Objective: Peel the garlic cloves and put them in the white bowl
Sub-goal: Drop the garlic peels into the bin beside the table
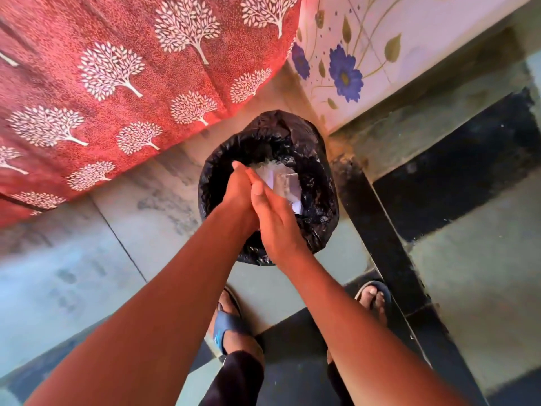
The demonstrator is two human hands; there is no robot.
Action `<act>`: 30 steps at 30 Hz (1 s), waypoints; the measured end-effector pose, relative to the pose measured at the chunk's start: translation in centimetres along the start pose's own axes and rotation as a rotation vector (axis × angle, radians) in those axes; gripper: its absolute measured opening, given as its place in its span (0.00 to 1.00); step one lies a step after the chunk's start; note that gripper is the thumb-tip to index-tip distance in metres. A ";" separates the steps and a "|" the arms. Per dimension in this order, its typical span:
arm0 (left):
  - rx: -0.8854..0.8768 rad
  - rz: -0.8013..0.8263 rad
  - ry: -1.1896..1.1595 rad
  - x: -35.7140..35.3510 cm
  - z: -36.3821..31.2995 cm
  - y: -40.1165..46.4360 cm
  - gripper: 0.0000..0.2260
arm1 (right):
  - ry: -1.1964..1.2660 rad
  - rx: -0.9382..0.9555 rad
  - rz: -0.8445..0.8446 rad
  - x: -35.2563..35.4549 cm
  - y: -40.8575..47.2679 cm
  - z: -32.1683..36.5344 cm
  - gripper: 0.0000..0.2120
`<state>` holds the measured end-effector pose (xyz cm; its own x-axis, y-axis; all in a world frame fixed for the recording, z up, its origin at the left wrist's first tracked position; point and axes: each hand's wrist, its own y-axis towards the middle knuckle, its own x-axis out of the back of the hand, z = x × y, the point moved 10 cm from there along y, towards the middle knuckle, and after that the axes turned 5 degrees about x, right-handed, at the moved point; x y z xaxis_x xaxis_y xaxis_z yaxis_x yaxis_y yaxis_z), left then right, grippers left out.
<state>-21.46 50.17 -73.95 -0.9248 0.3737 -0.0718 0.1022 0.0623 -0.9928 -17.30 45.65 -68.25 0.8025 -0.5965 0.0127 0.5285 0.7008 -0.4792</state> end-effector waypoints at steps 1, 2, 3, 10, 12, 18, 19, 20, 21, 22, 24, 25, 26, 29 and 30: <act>0.016 0.055 -0.012 -0.5 0.0 -0.5 0.33 | -0.103 0.016 0.070 -0.3 0.0 -0.3 0.25; -0.004 0.102 -0.006 -0.7 -0.1 -0.9 0.35 | -0.208 -0.012 0.089 0.0 0.4 -1.5 0.27; -0.045 0.128 -0.033 -0.7 -0.1 -1.3 0.35 | -0.276 -0.081 0.082 0.4 0.8 -2.4 0.29; -0.519 -0.022 0.458 -0.6 -2.5 -3.6 0.20 | 0.610 -0.237 -0.280 0.2 0.3 -0.9 0.20; -0.320 0.031 0.337 -0.2 -1.4 -2.5 0.23 | 0.277 0.057 -0.182 -0.3 -1.1 2.2 0.21; -0.155 0.238 -0.059 -0.6 0.3 -3.5 0.31 | -0.544 -0.003 -0.247 4.4 1.0 -0.1 0.30; -0.207 0.192 -0.031 -0.1 0.1 -3.8 0.29 | -0.512 0.055 -0.301 4.8 0.6 1.1 0.31; -0.237 0.175 -0.035 0.2 -0.2 -4.0 0.26 | -0.468 0.155 -0.258 3.8 0.2 2.6 0.28; -0.234 0.157 -0.056 0.4 -0.1 -4.4 0.28 | -0.424 0.241 -0.137 1.9 -0.5 3.4 0.26; -0.207 0.168 -0.099 0.3 0.3 -4.9 0.30 | -0.400 0.280 0.010 0.0 -1.3 3.6 0.25; -0.172 0.219 -0.148 0.0 0.8 -6.2 0.33 | -0.510 0.208 0.167 -0.5 -1.1 1.3 0.27; -0.194 0.225 -0.133 0.1 0.8 -7.3 0.32 | -0.620 0.134 0.123 0.8 -0.5 0.4 0.29; -0.221 0.237 -0.114 0.1 0.8 -8.3 0.30 | -0.702 0.067 0.044 2.4 -0.2 0.1 0.29; -0.380 0.155 0.079 0.6 0.3 -13.0 0.19 | -0.609 0.135 -0.181 5.8 -2.6 5.8 0.21; -0.428 0.117 0.138 0.7 0.1 -14.7 0.16 | -0.546 0.193 -0.227 6.5 -4.2 8.4 0.18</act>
<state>-23.63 49.42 -59.38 -0.8436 0.5188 -0.1387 0.3718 0.3779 -0.8479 -11.97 42.11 -58.83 0.6631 -0.4883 0.5674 0.7021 0.6684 -0.2453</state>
